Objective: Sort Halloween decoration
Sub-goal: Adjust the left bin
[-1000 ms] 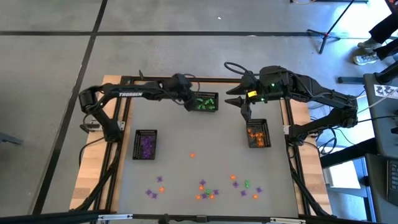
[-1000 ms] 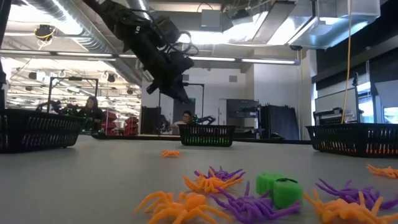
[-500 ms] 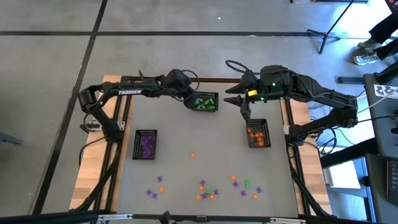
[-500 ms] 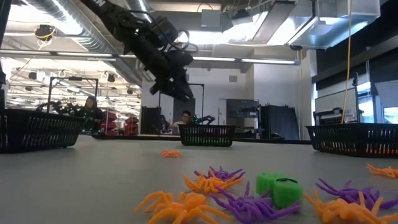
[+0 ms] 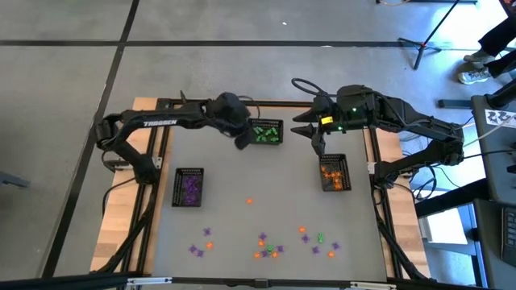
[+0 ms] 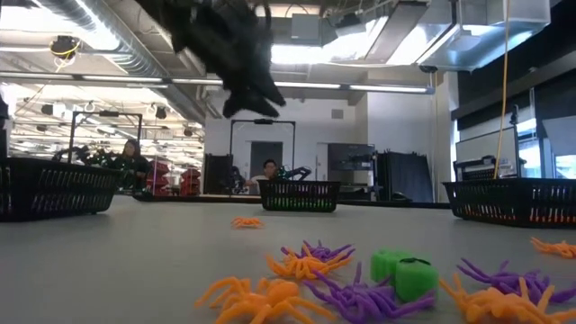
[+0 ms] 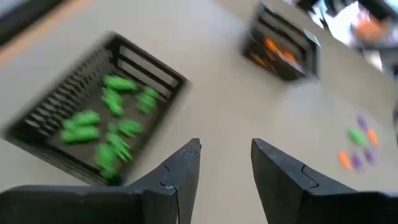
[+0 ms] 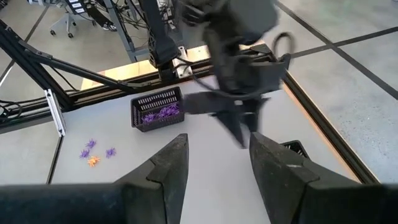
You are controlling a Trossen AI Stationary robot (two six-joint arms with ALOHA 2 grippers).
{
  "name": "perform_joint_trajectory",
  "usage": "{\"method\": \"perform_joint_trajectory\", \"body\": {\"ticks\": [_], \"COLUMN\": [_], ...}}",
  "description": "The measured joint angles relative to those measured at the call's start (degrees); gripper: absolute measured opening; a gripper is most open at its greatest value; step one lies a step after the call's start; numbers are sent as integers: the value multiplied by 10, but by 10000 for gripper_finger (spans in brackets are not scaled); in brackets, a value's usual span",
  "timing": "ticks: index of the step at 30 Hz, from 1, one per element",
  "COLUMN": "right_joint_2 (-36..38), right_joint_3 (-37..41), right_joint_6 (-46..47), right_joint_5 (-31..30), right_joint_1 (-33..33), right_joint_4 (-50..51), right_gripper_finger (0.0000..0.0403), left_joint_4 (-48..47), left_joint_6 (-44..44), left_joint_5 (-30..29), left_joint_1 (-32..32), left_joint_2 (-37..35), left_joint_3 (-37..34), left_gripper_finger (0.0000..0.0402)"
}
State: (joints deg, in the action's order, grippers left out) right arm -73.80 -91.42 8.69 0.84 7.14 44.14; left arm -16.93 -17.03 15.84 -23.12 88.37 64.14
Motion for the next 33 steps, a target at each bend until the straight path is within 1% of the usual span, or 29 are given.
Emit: {"method": "perform_joint_trajectory", "body": {"ticks": [3,6,9,12,16,22,24,27,33], "right_joint_2": [0,0,0,0,0,0,0,0,0], "right_joint_3": [0,0,0,0,0,0,0,0,0], "right_joint_6": [-2,-5,-13,-17,-19,-19,-17,-16,-16], "right_joint_5": [0,0,-2,-3,-3,-3,-3,-3,-3], "right_joint_1": [0,0,0,0,0,0,0,0,0], "right_joint_4": [-2,-3,-5,-5,-6,-5,-3,-2,-1], "right_gripper_finger": [167,167,167,167,167,167,167,167,167], "left_joint_4": [-90,-152,-159,-165,-194,-289,-321,-364,-468], "left_joint_6": [40,61,53,23,-2,-5,-5,-6,-6], "left_joint_5": [-40,-90,-119,-126,-125,-122,-111,-88,-84], "left_joint_1": [63,131,185,218,244,262,263,263,262], "left_joint_2": [-10,-2,19,46,78,119,132,143,145], "left_joint_3": [22,25,11,1,0,0,0,0,0], "left_gripper_finger": [135,135,135,135,135,135,135,135,135]}}
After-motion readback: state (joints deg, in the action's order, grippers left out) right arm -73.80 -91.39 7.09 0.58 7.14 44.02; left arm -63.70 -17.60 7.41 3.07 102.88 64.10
